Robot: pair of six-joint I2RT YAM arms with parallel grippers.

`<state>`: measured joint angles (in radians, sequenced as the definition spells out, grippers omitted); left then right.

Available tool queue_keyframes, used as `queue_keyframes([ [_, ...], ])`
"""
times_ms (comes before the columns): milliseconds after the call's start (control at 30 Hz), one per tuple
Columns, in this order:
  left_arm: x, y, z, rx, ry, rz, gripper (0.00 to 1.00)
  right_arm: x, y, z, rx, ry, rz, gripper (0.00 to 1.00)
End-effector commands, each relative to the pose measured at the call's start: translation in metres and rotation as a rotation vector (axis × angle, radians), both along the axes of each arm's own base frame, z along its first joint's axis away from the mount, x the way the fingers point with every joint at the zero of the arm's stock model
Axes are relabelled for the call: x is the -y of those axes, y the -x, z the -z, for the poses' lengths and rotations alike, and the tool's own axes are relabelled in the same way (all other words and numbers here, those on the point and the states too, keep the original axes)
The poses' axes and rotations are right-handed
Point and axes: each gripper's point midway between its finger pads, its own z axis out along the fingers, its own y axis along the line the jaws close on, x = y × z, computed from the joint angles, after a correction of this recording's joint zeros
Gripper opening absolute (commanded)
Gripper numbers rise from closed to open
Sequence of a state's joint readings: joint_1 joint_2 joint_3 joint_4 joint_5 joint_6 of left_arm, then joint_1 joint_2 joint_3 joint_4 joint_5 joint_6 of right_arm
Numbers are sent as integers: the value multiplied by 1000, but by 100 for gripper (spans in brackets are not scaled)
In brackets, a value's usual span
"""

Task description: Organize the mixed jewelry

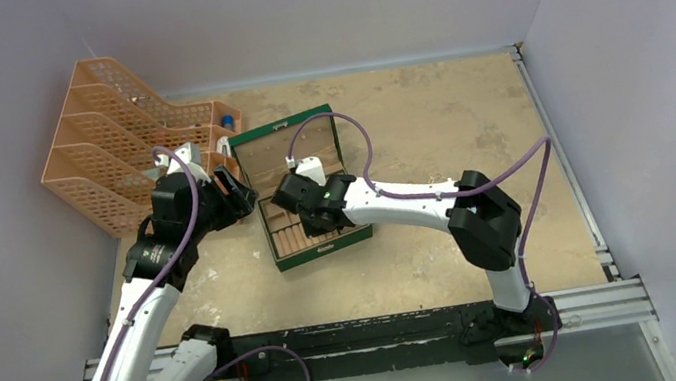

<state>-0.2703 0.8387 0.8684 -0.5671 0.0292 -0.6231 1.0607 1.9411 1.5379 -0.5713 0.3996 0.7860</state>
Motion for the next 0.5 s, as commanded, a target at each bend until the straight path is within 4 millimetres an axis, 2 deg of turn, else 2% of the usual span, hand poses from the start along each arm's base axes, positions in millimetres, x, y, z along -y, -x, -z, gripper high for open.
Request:
queue_keyframes([
  [0,-2,-2,-2,21,-15,5,60,6,-8,-10,45,33,36,0],
  [467,-2,-3,-1,17,-17,5,60,-6,-6,-1,20,9,-4,0],
])
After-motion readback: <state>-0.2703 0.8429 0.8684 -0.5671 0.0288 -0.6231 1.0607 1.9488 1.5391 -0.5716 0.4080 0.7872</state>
